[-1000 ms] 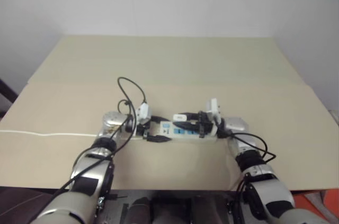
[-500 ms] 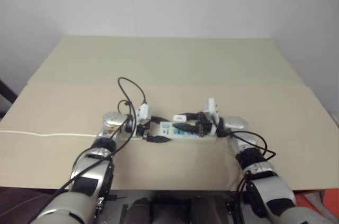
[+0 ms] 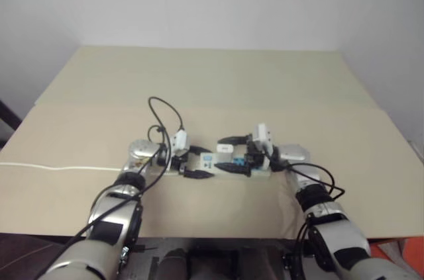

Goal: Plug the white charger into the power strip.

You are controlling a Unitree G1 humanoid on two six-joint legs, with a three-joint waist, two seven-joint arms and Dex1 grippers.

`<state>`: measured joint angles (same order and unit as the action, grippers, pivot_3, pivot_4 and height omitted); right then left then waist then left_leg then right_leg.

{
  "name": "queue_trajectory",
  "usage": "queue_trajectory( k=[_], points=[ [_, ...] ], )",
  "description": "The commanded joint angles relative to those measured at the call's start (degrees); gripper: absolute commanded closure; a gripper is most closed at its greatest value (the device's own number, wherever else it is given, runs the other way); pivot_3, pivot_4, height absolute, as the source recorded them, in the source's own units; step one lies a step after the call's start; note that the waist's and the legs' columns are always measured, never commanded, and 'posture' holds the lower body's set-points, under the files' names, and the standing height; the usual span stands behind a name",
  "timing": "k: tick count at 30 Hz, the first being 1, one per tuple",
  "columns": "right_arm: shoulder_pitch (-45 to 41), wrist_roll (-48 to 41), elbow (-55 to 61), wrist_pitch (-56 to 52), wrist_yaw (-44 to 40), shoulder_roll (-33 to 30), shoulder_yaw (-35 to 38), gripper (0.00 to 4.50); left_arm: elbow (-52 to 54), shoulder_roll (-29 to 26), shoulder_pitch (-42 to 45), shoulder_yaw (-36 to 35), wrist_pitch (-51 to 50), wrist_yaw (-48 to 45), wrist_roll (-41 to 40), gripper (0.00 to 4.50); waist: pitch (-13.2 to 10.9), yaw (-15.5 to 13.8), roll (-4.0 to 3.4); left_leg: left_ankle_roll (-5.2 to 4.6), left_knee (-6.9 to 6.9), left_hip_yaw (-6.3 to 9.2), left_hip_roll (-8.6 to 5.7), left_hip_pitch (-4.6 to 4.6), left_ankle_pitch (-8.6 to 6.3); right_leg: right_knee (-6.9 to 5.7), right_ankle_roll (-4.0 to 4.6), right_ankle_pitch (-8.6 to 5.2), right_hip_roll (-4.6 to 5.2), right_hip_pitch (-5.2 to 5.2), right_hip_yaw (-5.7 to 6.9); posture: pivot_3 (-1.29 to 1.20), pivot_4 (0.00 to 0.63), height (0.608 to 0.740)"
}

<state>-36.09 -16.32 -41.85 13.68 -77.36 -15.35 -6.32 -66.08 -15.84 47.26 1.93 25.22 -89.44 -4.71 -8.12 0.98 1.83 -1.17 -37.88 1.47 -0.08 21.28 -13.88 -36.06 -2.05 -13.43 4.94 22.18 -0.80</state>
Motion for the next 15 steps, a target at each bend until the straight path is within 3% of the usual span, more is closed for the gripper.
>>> queue_trajectory(
  k=[1,2,6,12,15],
  points=[
    [5.0,2.0,-1.0,-1.2,-0.4,-2.1,-0.5,0.06,1.9,-1.1,1.8,-0.2,0.0,-1.4,-0.7,1.22,0.0,0.0,0.0,0.0,0.0,0.01,0.0,0.0,0.0,0.0,0.0,0.0,0.0,0.0,0.0,0.0,0.15,0.74],
    [5.3,1.5,0.2,-1.5,-0.7,-2.4,-0.2,0.06,2.1,-1.2,2.0,-0.3,0.1,-1.1,-0.7,1.22,0.0,0.0,0.0,0.0,0.0,0.0,0.0,0.0,0.0,0.0,0.0,0.0,0.0,0.0,0.0,0.0,0.15,0.74],
    [6.8,0.5,5.8,-1.7,-0.2,-4.0,0.7,0.0,5.1,-0.5,2.0,-2.9,1.1,-1.2,-4.4,0.03,0.0,-0.1,-0.01,0.0,0.01,0.01,0.0,0.02,0.0,0.01,0.0,0.0,0.0,0.02,-0.01,0.0,0.15,0.74],
    [9.1,-1.5,15.8,-4.7,0.9,-6.4,2.0,0.0,18.0,-5.1,-1.4,-1.0,-4.6,-3.1,-11.0,0.03,0.0,0.0,-0.07,0.01,0.03,-0.01,0.0,0.04,0.0,0.01,0.0,-0.01,0.01,0.05,-0.05,0.0,0.15,0.74],
    [11.2,-3.4,22.9,-6.5,1.2,-10.1,4.4,0.0,30.0,-12.2,-5.3,0.2,-13.1,-3.1,-17.9,0.03,-0.2,0.1,-0.23,0.0,0.06,-0.01,0.01,0.15,0.0,0.04,0.01,-0.01,0.02,0.16,-0.12,0.0,0.15,0.74]
  ],
)
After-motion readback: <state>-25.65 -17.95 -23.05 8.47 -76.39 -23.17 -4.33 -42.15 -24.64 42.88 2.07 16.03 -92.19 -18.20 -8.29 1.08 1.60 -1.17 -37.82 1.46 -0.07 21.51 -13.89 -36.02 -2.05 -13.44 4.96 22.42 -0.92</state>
